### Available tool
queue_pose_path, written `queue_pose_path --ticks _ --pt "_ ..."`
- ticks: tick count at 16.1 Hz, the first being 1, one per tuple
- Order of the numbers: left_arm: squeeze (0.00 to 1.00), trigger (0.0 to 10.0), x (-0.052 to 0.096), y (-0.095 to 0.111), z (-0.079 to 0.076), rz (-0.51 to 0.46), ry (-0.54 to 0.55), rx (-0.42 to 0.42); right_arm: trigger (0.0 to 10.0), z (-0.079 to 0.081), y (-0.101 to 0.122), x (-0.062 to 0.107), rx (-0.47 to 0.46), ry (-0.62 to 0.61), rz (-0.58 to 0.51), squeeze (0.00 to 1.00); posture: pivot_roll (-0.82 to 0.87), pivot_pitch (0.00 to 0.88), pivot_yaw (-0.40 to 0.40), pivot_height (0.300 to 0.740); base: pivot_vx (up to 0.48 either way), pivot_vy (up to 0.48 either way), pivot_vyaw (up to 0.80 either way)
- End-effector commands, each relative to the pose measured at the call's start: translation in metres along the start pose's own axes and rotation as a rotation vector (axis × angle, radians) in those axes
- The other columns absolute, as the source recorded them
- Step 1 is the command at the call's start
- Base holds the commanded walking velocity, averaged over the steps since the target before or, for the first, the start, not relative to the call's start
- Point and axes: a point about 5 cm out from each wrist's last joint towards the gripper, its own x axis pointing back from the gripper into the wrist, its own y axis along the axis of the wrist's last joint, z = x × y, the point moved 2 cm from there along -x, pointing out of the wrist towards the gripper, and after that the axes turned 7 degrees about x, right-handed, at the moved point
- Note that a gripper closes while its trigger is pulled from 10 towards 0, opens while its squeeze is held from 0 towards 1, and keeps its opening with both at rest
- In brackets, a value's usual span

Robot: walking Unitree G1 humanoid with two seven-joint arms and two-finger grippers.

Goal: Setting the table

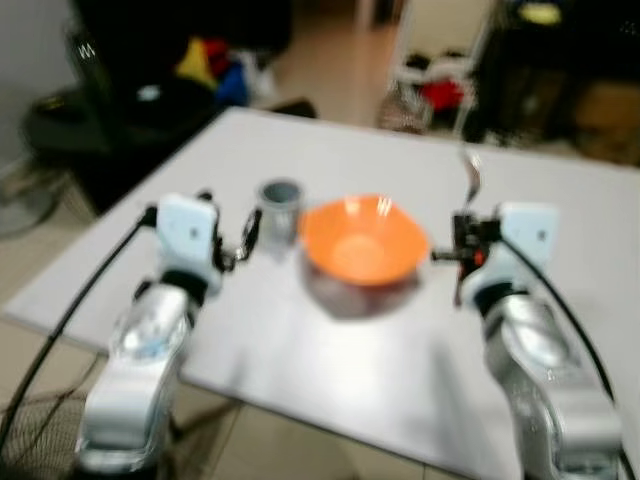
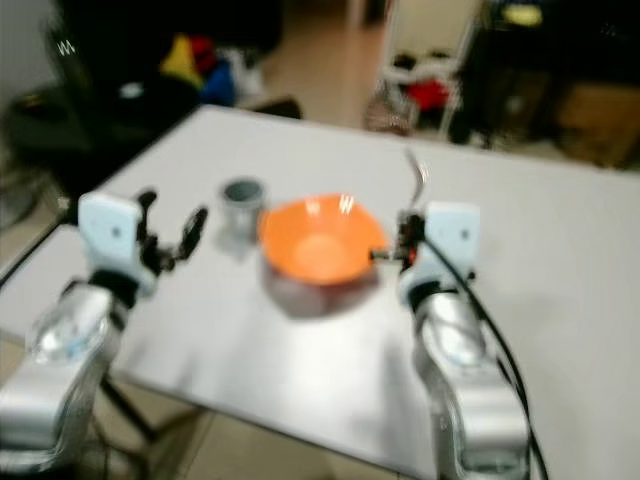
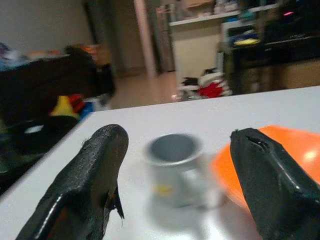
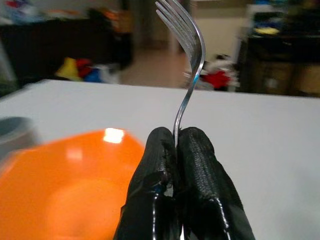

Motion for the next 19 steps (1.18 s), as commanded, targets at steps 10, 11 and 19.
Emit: queue_pose_path --ticks 10,11,19 --pt "0.00 10.0 -0.0017 0.0042 0.0070 -0.015 0.028 -0.009 10.0 -0.0004 0.0067 -0.0016 -0.006 -0.006 -0.023 0.00 0.07 0.000 0.039 0.740 0.152 0.000 -0.07" --pt "0.00 10.0 -0.0017 0.0043 0.0071 -0.015 0.023 -0.007 10.0 -0.0001 0.0061 -0.0013 -0.009 -0.006 -0.020 0.00 0.07 0.000 0.041 0.740 0.000 0.000 -0.80" --pt "0.00 10.0 0.0015 0.0046 0.0092 -0.008 0.023 -0.011 10.0 0.0015 0.0057 -0.0012 -0.019 0.004 -0.022 0.00 0.08 0.000 0.037 0.740 0.000 0.367 -0.35"
